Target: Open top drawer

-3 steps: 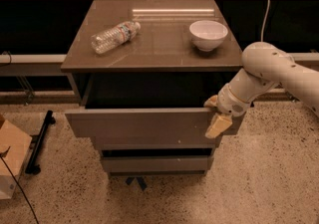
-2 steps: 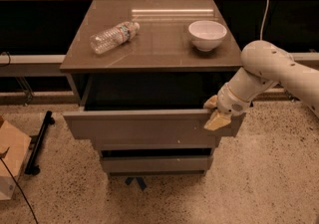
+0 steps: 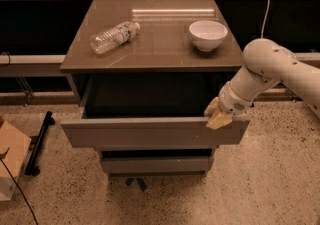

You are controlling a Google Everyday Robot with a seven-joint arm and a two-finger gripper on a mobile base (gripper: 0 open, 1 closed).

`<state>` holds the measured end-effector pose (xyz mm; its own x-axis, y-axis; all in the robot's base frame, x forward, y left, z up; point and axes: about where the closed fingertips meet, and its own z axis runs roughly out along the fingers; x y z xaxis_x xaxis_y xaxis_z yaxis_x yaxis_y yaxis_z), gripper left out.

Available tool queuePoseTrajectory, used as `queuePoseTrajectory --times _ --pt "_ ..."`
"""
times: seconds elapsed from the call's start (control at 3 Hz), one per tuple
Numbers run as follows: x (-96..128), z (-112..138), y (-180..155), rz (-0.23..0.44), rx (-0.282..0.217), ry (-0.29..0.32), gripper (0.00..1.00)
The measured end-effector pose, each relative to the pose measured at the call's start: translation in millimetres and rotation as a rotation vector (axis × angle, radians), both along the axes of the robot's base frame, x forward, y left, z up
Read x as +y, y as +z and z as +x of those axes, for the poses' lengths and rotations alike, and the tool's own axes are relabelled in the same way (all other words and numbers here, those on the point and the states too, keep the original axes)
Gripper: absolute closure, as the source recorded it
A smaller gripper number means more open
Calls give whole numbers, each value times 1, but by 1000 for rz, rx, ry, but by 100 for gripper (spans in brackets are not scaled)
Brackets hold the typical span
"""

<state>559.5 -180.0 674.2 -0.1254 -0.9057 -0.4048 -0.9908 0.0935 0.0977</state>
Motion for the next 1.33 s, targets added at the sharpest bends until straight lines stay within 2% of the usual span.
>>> queuePoseTrajectory --times 0.33,0.67,1.0,1.33 --pt "0 0 4 0 0 0 74" --pt "0 0 3 0 3 0 45" --pt "0 -1 2 -1 7 0 22" --pt "-5 -17 1 -15 26 -1 1"
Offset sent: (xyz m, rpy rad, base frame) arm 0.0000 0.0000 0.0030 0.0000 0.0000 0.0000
